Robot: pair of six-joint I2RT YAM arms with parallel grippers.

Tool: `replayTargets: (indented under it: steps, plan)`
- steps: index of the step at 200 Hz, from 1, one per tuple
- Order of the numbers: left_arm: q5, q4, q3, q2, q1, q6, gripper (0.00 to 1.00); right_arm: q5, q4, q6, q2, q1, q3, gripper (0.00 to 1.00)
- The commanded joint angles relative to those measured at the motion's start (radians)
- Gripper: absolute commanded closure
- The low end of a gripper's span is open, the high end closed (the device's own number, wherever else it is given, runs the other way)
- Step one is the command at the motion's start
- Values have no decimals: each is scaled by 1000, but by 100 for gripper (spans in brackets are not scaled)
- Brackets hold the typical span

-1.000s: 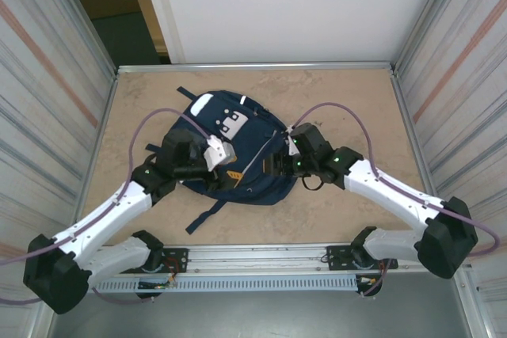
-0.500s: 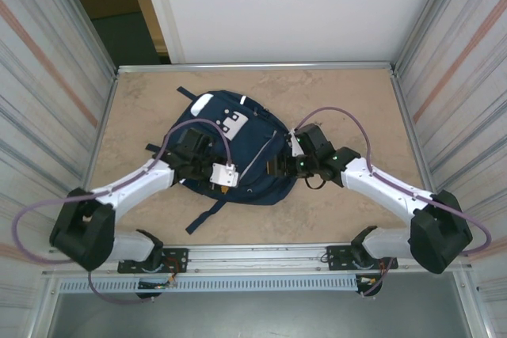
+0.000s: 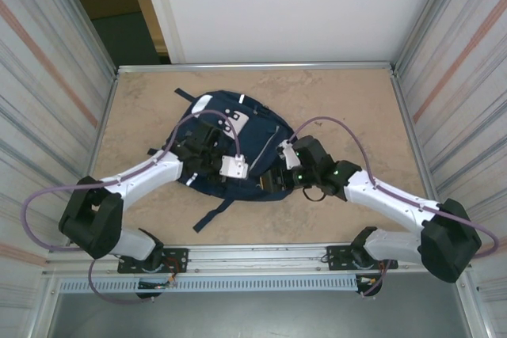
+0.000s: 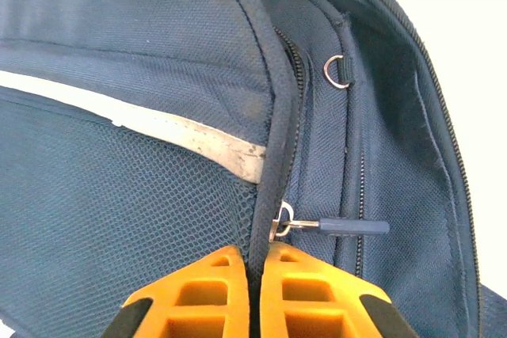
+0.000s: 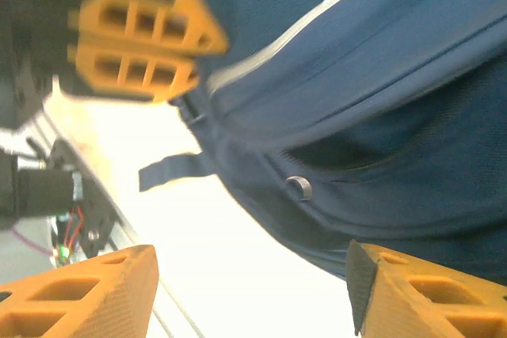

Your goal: Pack the student bag

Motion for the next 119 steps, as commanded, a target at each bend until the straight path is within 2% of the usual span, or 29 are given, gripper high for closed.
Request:
replayTargets:
  steps: [1, 17, 26, 57, 79, 106, 119]
  plan:
    - [202, -101, 127, 41, 19, -235, 100, 100, 86, -168, -21, 83, -4, 37]
    - [265, -143, 189, 99, 28, -320, 100, 247, 85, -249, -24, 135, 6, 36]
    - [299, -143, 206, 127, 30, -372, 100, 289, 107, -255, -27, 142, 3, 36]
    - [454, -133, 237, 199, 55, -522, 100, 414, 92, -136, 3, 145, 55, 37]
    - [542, -101, 247, 233, 73, -635, 100, 506, 140, -93, 53, 170, 52, 42]
    - [567, -74, 254, 254, 73, -726, 100, 579, 136, -82, 131, 217, 105, 45]
    - [574, -83, 262, 264, 73, -746, 100, 714, 98, -27, 173, 263, 150, 44]
